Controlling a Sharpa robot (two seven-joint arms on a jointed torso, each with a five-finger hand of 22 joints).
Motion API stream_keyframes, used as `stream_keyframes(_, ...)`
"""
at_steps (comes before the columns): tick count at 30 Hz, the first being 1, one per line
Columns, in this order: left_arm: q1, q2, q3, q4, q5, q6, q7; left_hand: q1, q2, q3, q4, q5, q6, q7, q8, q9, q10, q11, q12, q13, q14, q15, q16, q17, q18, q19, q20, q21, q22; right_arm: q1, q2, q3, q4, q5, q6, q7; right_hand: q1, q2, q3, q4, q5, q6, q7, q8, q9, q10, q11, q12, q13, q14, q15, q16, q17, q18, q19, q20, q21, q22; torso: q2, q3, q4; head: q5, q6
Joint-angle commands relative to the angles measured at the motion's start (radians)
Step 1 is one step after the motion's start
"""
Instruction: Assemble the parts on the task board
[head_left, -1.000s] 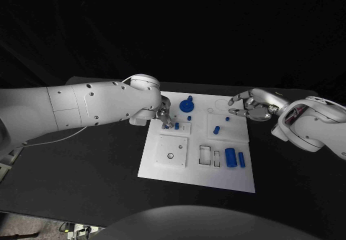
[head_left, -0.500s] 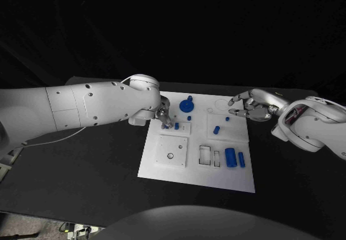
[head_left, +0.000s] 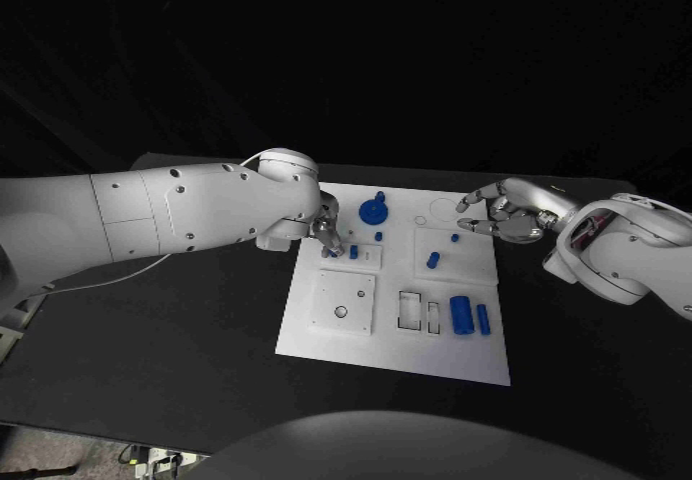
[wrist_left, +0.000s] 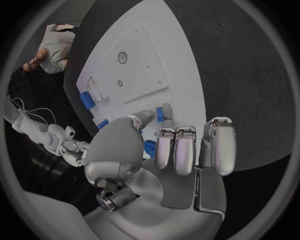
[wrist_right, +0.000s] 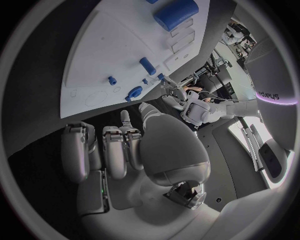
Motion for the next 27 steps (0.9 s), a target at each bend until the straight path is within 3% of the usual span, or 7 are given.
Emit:
stream_keyframes(1,-0.003,-0.001,-0.002,0.003,-0.006,0.020,-0.002,-0.008,-0.004,0.007,0.000,-0.001,-0.005,0.001,0.003,0.002,0.104,-0.009,0.000,0.263,0.105,-0.008,0.002,0.264,0.009,0.047,-0.008,0.004,0.232,-0.001,0.000,0.000,0.001,-0.007,0.014,-0.003,0.007,0.000,0.006,-0.001,0.004,0.008,0.001,-0.001,-0.001,0.105,0.006,-0.004,0.261,0.104,0.003,0.003,0.263,0.010,0.005,-0.004,0.001,0.211,0.000,-0.0006,-0.0003,0.001,0.000)
stream_keyframes(27,-0.001,-0.015,-0.001,0.015,0.009,0.003,0.002,-0.022,-0.007,0.012,0.011,-0.005,-0.018,0.004,-0.007,0.002,0.104,-0.007,0.000,0.263,0.105,-0.007,0.002,0.264,0.009,0.046,-0.009,0.001,0.231,-0.002,0.004,0.000,-0.005,-0.007,0.021,-0.009,0.007,0.000,0.006,-0.001,0.004,0.008,0.001,-0.001,-0.001,0.105,0.006,-0.004,0.261,0.104,0.003,0.003,0.263,0.010,0.005,-0.004,0.001,0.211,0.000,0.0000,-0.0003,0.003,0.000)
